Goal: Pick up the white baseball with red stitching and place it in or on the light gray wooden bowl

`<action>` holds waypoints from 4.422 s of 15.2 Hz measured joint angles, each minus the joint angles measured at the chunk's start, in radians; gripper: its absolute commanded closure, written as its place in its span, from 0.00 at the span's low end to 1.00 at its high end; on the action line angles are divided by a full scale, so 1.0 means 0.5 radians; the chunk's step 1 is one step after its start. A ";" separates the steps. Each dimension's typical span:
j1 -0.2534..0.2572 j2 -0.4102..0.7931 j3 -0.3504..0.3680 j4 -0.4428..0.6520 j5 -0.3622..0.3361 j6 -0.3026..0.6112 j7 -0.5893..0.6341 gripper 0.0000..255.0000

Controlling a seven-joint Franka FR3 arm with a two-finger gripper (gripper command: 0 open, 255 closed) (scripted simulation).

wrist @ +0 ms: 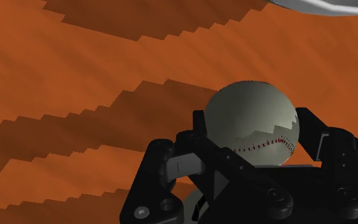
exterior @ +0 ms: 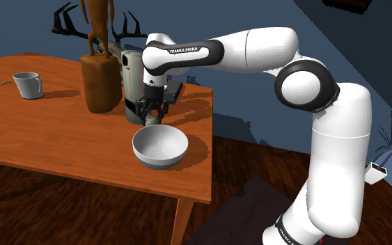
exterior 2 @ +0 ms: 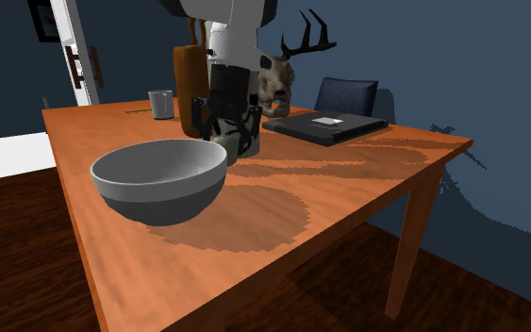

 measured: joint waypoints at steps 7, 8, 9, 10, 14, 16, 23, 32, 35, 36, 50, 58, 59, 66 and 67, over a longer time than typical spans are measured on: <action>0.002 -0.022 0.002 0.155 -0.003 -0.174 0.027 1.00; 0.003 -0.019 0.003 0.185 -0.004 -0.201 0.032 1.00; 0.001 -0.022 0.002 0.207 -0.004 -0.227 0.032 1.00; 0.001 -0.023 0.002 0.228 -0.004 -0.249 0.035 1.00; 0.002 -0.017 0.004 0.347 -0.006 -0.360 0.051 1.00; 0.004 -0.014 0.005 0.407 -0.008 -0.416 0.061 1.00; 0.006 0.015 0.007 0.641 -0.010 -0.618 0.088 1.00; 0.054 -0.274 0.041 0.350 0.018 -0.603 0.176 1.00; 0.085 -0.510 0.069 0.036 0.048 -0.513 0.225 1.00; 0.099 -0.594 0.081 -0.081 0.060 -0.475 0.248 1.00; 0.155 -0.897 0.137 -0.689 0.119 -0.155 0.300 1.00; 0.158 -0.883 0.140 -0.809 0.122 -0.021 0.282 1.00; 0.158 -0.883 0.140 -0.810 0.122 -0.020 0.282 1.00; 0.158 -0.883 0.140 -0.810 0.122 -0.019 0.282 0.00; 0.158 -0.883 0.140 -0.810 0.122 -0.019 0.282 0.00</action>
